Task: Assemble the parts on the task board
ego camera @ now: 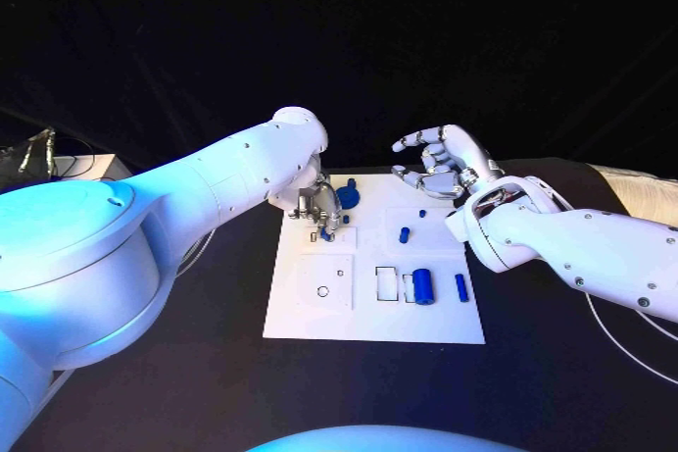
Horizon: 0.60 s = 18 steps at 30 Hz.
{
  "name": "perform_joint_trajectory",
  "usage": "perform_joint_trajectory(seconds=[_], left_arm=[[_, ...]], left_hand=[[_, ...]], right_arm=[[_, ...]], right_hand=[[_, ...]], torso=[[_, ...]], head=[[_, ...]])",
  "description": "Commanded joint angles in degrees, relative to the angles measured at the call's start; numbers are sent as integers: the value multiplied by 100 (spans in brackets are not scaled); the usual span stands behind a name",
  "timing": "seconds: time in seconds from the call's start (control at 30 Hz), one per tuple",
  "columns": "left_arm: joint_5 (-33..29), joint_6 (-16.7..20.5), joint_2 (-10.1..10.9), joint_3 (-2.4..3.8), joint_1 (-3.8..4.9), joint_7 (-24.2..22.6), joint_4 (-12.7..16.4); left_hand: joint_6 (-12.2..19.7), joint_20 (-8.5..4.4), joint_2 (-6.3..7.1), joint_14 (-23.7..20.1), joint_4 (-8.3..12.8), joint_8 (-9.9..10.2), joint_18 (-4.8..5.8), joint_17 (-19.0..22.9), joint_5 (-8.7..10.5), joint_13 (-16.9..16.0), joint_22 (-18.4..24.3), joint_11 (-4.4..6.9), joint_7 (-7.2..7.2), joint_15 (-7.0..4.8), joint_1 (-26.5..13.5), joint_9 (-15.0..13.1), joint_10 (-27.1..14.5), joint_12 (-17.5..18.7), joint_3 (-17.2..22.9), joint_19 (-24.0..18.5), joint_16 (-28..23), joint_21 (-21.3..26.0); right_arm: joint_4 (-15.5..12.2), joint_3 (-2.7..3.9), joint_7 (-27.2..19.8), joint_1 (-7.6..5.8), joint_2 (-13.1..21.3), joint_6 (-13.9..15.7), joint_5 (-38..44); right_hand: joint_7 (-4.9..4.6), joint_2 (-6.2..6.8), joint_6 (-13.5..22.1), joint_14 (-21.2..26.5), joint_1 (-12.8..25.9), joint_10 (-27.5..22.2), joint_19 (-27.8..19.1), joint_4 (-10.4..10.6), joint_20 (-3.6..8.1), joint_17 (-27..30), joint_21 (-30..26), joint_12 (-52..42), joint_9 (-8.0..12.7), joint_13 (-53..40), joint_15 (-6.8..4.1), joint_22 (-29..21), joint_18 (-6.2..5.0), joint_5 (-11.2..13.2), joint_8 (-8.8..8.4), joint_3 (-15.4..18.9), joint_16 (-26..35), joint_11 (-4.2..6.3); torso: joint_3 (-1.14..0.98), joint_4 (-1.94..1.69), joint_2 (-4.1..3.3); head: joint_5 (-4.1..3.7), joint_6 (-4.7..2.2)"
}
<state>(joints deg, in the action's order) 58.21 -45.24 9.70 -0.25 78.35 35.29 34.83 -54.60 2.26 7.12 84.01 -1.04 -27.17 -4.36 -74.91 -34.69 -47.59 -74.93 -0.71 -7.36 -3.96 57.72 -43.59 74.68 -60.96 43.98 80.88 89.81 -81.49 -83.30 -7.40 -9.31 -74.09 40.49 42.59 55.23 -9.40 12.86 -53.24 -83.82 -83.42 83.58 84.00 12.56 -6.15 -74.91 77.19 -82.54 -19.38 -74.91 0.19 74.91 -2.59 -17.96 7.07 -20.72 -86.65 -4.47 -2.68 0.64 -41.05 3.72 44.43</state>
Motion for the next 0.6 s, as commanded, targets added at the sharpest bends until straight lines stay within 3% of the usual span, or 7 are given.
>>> perform_joint_trajectory(seconds=[0.03, 0.6], left_arm=[[21, 97, -7, -12, -54, -87, 35], [61, 302, 19, -7, -57, -134, 116]], left_hand=[[-476, -4, -44, 599, 526, -23, 85, -1509, -17, -5, -42, 212, 448, -24, 6, -8, 251, -19, 579, 46, 19, -30], [-479, -5, -47, 599, 532, -30, 85, -1509, -20, 6, -41, 214, 451, -26, -2, -13, 252, -14, 581, 45, 19, -30]], right_arm=[[-5, 4, -52, -2, 2, 9, 58], [2, 4, -41, -3, 10, -11, 52]], right_hand=[[-14, 60, 2, -420, -11, -45, 45, -1, 33, -744, -23, 40, 6, -778, -17, 644, -45, -26, -33, -37, 17, -1], [-15, 65, 2, -419, -1, -41, 44, 0, 33, -741, -30, 35, 6, -781, -17, 640, -46, -24, -36, -41, 19, -1]], torso=[[0, 7, -3], [0, 1, 1]], head=[[0, -6], [2, 6]])
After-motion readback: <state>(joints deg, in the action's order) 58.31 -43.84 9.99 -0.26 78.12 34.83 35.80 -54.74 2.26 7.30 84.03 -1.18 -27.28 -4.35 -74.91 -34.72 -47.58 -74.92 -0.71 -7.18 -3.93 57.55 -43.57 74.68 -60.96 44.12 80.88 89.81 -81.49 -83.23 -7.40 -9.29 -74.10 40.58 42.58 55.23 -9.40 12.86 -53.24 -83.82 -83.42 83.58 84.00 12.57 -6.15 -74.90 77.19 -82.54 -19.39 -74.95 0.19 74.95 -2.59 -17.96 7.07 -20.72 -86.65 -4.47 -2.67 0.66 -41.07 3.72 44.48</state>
